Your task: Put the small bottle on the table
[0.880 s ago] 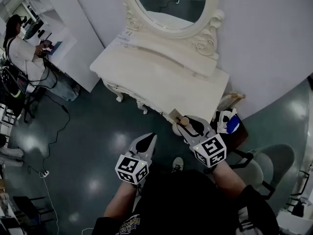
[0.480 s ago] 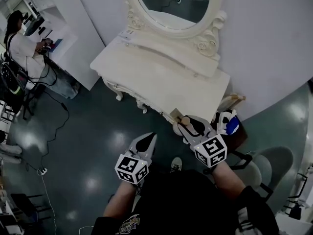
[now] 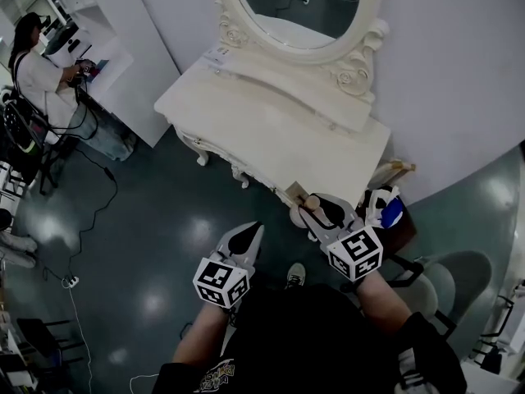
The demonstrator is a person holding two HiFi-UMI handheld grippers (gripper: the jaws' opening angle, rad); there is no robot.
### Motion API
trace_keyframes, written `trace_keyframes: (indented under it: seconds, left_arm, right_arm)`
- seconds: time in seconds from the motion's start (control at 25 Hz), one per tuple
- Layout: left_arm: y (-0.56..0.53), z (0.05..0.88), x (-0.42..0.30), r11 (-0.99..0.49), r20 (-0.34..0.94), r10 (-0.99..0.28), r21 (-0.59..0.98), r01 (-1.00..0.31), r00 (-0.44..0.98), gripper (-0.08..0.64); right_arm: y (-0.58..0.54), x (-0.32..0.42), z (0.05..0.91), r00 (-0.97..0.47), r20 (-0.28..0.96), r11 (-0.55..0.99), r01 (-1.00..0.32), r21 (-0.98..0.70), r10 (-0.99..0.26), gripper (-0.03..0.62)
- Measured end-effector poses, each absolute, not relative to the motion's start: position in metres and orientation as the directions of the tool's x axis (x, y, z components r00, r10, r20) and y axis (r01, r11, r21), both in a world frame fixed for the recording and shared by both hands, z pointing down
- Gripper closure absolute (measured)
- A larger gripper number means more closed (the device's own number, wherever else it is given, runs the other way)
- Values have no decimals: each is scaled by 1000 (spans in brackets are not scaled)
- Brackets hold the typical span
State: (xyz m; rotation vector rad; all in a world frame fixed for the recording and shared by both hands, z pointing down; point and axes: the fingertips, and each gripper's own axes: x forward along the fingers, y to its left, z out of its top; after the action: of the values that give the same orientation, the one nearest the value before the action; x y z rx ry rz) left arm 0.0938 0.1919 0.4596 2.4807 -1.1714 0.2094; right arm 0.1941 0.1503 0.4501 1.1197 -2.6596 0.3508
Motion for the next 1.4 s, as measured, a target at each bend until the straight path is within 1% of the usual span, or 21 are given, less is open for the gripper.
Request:
trace_keyframes:
  seconds: [0.68,1.4]
  left_arm:
    - [178,459,56,-550,309,-724,281,-786,617,560]
    - [144,463,-20,-535,328,-718,305,-788,614,560]
  right_arm:
    - [129,157,452,-697,315,695,-706,-139,-644,424]
    - [92,84,458,-691,335,678,-714,-175,-641,423]
